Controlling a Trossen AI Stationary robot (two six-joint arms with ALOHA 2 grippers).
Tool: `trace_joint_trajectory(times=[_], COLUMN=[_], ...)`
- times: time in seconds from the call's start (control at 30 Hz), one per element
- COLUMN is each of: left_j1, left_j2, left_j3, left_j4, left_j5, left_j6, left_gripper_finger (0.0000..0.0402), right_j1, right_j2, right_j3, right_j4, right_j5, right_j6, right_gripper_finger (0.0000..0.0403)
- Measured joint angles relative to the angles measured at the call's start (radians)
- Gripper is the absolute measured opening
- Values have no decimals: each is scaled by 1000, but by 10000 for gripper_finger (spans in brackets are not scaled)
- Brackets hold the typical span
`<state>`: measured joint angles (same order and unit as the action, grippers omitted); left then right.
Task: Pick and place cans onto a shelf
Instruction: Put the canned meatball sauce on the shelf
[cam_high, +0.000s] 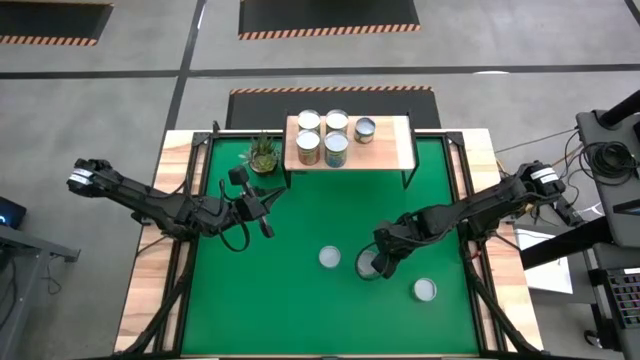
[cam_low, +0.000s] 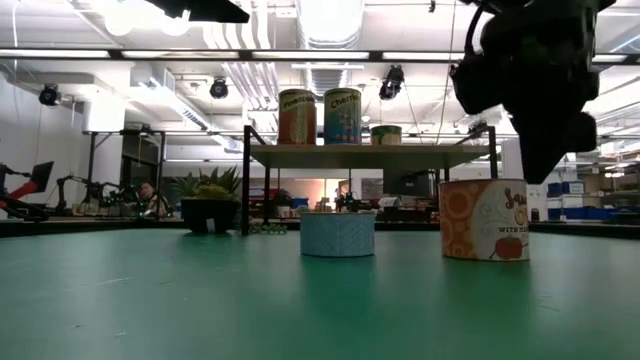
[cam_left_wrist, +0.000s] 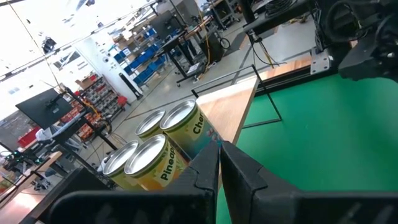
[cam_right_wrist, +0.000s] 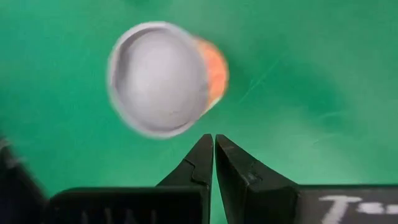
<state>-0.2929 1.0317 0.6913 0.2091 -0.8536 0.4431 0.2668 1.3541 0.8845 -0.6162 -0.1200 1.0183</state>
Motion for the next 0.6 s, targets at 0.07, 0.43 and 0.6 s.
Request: trace_joint_trajectory(times=[0.07,0.43,0.6], left_j1=[0,0,0], left_j2=[0,0,0], left_j3=[0,0,0], left_j4=[0,1,1], left_j5=[0,0,0], left_j6=[0,0,0], left_gripper_finger=[0,0,0], right_j1=[1,42,47], right_j2=[8,56,48], right_j3=[-2,-1,-3], right_j4=[-3,177,172], right_j5=[33,-5,-4], right_j6=[-12,-115,-182], right_gripper_finger=[9,9,9])
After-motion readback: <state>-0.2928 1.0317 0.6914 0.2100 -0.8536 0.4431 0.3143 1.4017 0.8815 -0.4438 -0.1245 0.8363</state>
